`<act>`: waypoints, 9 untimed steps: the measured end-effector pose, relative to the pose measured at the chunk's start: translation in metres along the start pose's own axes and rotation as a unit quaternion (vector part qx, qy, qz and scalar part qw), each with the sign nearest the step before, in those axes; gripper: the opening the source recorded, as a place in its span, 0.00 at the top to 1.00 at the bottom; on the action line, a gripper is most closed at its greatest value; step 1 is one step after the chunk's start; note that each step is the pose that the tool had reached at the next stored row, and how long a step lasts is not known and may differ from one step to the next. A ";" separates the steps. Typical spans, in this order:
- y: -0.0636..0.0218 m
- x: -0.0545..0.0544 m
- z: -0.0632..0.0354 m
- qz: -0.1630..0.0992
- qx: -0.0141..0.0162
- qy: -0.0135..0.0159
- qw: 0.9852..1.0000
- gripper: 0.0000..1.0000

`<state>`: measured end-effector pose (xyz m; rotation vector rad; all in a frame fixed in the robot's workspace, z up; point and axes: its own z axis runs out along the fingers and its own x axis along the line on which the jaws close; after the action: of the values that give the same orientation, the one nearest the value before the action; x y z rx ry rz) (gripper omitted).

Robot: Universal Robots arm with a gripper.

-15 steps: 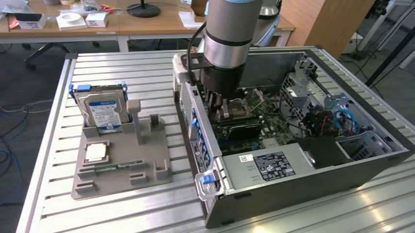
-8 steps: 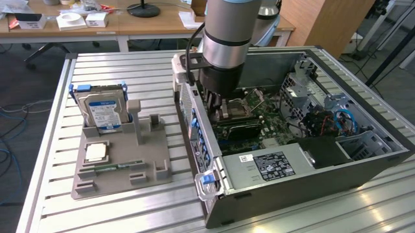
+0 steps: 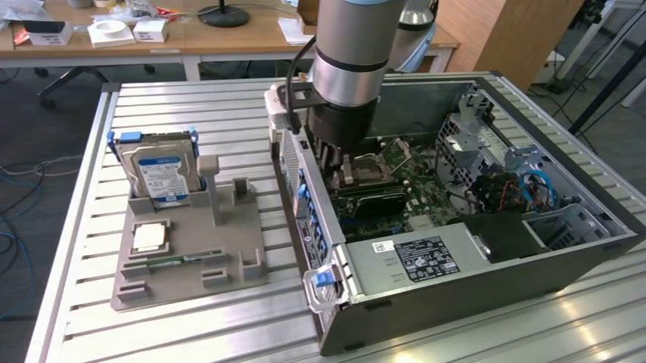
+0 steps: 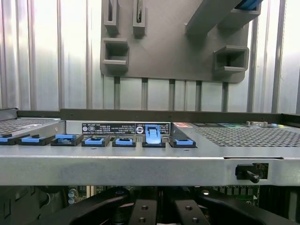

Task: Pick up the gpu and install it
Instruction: 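Press down on the gpu until it lock into place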

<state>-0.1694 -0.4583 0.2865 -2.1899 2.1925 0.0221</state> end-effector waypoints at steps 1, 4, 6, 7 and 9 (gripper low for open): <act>0.0002 0.000 0.0000 0.000 0.000 0.000 1.000 0.90; 0.0002 0.000 0.0000 0.000 0.000 0.000 1.000 0.90; 0.0003 0.000 0.0000 0.000 0.000 0.000 1.000 0.90; 0.0003 0.000 0.0000 0.000 0.000 0.000 1.000 0.90; 0.0007 0.000 -0.0001 0.000 0.000 0.000 1.000 0.90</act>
<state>-0.1702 -0.4582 0.2866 -2.1899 2.1929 0.0222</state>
